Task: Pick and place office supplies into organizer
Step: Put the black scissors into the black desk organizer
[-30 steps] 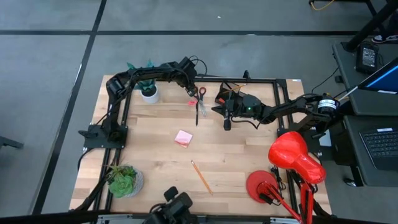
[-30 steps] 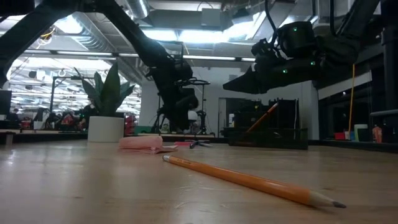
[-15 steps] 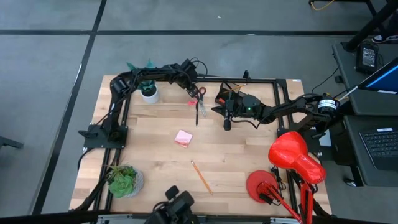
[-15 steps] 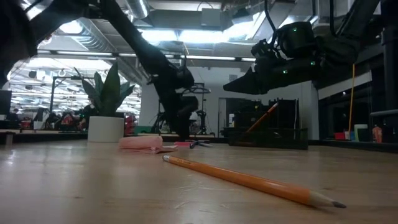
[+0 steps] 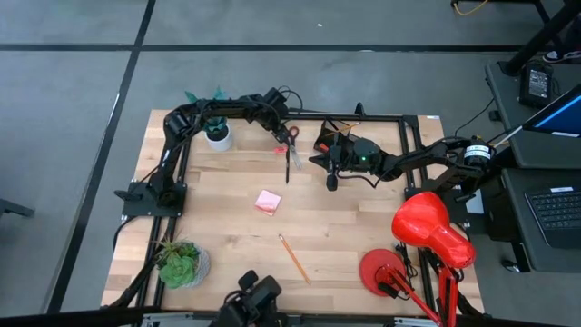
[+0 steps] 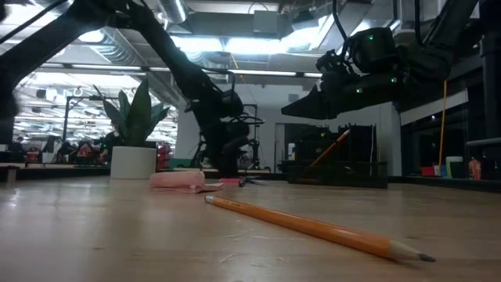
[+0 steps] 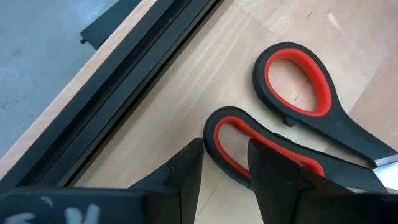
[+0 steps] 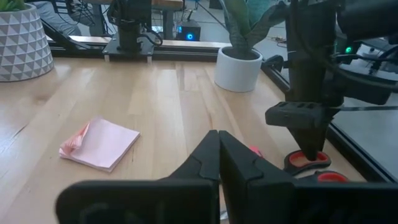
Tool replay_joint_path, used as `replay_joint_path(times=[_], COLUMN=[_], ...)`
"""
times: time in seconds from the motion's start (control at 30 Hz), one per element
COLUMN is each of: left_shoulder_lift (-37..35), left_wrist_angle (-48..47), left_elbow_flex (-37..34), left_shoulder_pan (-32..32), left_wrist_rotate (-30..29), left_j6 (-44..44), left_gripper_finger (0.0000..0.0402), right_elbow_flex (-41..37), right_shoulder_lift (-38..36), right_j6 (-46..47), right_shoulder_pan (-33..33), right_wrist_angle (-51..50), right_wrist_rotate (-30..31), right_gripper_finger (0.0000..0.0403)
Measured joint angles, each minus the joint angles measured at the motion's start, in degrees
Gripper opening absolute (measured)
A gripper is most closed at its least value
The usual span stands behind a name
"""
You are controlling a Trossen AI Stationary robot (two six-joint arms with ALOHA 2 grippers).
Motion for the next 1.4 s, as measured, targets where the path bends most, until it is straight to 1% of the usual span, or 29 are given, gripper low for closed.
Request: replay_joint_path(times=[0.27,0.43,0.53,0.7,0.77,0.93,1.17,1.33,1.4], left_shoulder_lift=[-0.22,-0.24,-0.26,-0.19,-0.15,-0.17,-0.15,-0.15,-0.53], left_wrist_angle=[-4.79,-5.98,-6.73,-7.27,-7.32,-7.41,-6.71,-7.26,-7.03], left_elbow_flex=[0.13,0.1,0.1,0.04,-0.01,-0.09,-0.13,1.93,2.4], left_shoulder_pan=[0.43,0.15,0.15,-0.03,-0.27,-1.34,-1.95,-2.22,-2.3], left_wrist_rotate=[-1.55,-5.46,-6.76,-7.89,-8.41,-12.41,-13.26,-13.08,-12.11], left_j6=[-2.67,-2.55,-2.58,-2.37,-1.0,1.54,2.73,4.45,5.59], left_gripper_finger=[0.0108,0.0098,0.0088,0.0063,0.0049,0.0012,0.0012,0.0012,0.0011], right_elbow_flex=[0.0,0.0,0.0,0.0,0.0,0.0,0.0,0.0,0.0], right_shoulder_lift=[0.0,0.0,0.02,0.02,0.02,0.02,0.02,0.02,0.02], right_j6=[0.0,0.0,0.01,0.0,0.0,0.0,0.01,0.0,0.01], right_shoulder_pan=[0.0,0.0,-0.01,0.0,-0.01,0.0,-0.01,0.0,0.0], right_wrist_angle=[-0.02,-0.01,0.0,0.0,0.0,0.02,-0.19,-0.5,-0.5], right_wrist_rotate=[0.0,0.0,0.01,0.02,0.02,0.02,0.02,0.02,0.02], right_gripper_finger=[0.0007,0.0007,0.0007,0.0007,0.0007,0.0007,0.0007,0.0007,0.0007])
